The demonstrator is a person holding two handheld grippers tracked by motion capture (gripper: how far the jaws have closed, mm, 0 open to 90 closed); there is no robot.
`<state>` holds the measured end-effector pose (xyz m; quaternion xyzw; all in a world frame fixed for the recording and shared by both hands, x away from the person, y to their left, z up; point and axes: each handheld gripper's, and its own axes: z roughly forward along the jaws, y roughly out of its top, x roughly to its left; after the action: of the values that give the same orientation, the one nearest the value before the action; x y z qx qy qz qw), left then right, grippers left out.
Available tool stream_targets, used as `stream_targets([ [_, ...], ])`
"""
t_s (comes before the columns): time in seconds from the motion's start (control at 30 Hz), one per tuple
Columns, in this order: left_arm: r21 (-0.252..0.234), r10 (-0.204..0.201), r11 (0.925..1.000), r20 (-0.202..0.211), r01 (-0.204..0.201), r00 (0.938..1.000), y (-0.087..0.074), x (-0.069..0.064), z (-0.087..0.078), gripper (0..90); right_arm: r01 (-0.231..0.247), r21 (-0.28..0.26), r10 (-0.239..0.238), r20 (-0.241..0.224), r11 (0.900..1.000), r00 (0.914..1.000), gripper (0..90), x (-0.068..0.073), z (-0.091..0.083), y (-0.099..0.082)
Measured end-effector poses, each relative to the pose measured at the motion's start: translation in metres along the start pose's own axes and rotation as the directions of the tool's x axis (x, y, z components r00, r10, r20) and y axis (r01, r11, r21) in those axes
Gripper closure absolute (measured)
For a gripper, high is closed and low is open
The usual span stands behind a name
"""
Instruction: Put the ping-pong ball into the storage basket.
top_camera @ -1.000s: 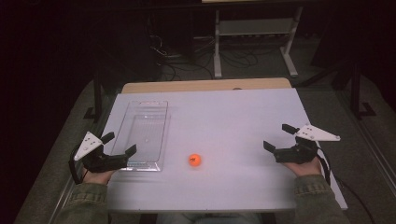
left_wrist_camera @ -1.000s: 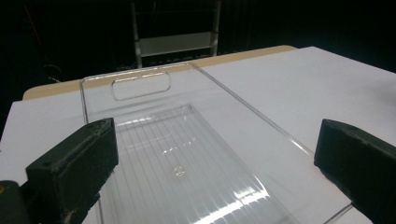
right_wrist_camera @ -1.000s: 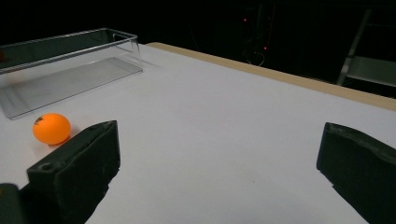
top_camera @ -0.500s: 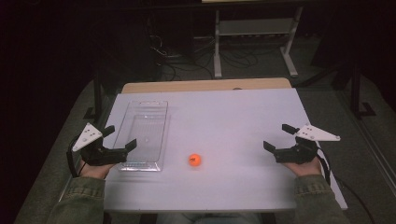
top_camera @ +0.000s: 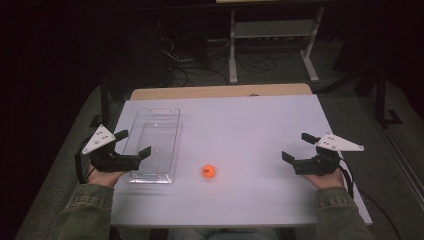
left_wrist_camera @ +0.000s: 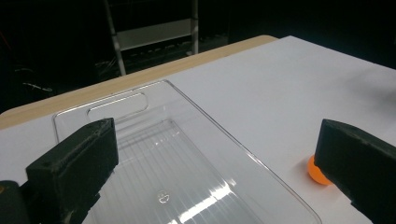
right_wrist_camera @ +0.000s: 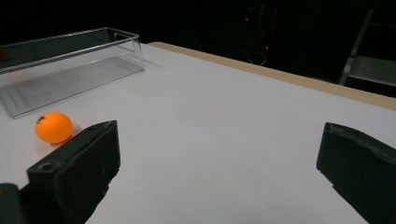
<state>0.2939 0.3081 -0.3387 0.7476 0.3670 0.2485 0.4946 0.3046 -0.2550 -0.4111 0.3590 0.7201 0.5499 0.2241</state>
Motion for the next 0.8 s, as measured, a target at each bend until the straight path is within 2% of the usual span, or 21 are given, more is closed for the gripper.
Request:
stream_targets([
  [0.27, 0.025, 0.042, 0.9988, 0.028, -0.043, 0.9987, 0.012, -0.005, 0.006, 0.0, 0.0, 0.0, 0.0, -0.001, 1.0, 1.0, 0.0, 0.0, 0.0, 0.0],
  [0.47, 0.05, 0.079, 0.9954, 0.058, -0.082, 0.9952, 0.02, -0.01, 0.014, 0.0, 0.0, -0.002, 0.0, -0.003, 1.0, 1.0, 0.0, 0.0, 0.0, 0.0],
  [0.8, 0.069, 0.104, 0.9916, 0.086, -0.11, 0.9909, 0.031, -0.012, 0.02, 0.0, 0.0, -0.001, 0.0, -0.006, 1.0, 1.0, 0.0, 0.0, 0.0, 0.0],
])
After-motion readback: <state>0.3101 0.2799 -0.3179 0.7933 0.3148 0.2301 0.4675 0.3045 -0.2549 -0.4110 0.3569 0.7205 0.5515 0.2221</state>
